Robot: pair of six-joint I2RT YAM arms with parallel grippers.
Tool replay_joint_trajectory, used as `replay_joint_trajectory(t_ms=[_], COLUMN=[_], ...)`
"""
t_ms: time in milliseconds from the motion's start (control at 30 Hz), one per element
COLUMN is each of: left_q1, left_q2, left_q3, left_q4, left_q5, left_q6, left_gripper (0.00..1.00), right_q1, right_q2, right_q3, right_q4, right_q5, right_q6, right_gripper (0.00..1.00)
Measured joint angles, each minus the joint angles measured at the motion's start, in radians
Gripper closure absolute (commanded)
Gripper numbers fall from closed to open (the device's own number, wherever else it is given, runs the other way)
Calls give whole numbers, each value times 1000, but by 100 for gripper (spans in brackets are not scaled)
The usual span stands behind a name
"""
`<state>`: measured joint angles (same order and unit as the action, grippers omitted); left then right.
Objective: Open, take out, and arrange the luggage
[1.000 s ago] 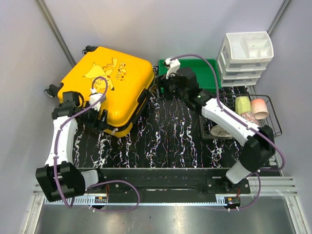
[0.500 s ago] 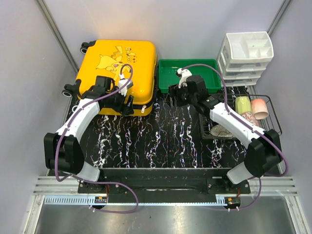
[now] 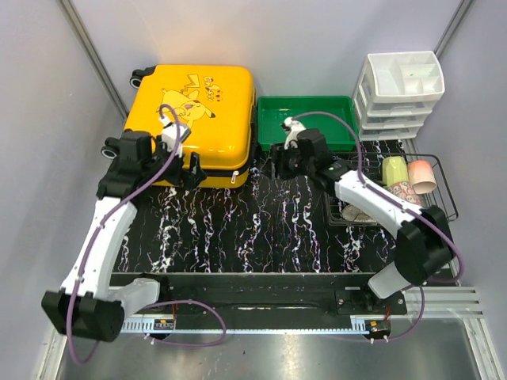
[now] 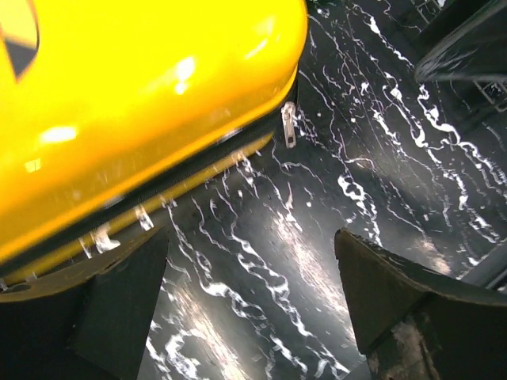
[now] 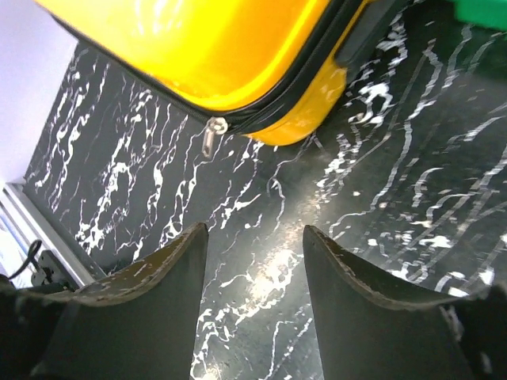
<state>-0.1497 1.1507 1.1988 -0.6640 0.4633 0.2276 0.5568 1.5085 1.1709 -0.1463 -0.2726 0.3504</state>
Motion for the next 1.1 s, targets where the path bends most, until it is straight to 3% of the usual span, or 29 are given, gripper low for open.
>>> replay_joint_trajectory(t_ms=[233, 367, 533, 767, 1100], left_q1=[134, 116, 34, -61, -123], left_q2=[-201, -199, -134, 95, 232], left_q3=[-232, -354, -451, -504, -539], left_q4=[51, 110, 332, 687, 938], left_q5=[29, 122, 149, 144, 67], left_q6=[-263, -371, -516, -704, -795], left_gripper=[18, 19, 23, 30, 37], right_q1=[146, 139, 56, -37, -48], right_q2=[151, 171, 160, 35, 2], right_q3=[21, 21, 24, -11, -20], right_q4=[61, 71, 75, 67, 50], right_q5=[13, 11, 15, 29, 26], right_q6=[26, 20, 11, -17, -9], right_gripper=[38, 37, 37, 36, 36])
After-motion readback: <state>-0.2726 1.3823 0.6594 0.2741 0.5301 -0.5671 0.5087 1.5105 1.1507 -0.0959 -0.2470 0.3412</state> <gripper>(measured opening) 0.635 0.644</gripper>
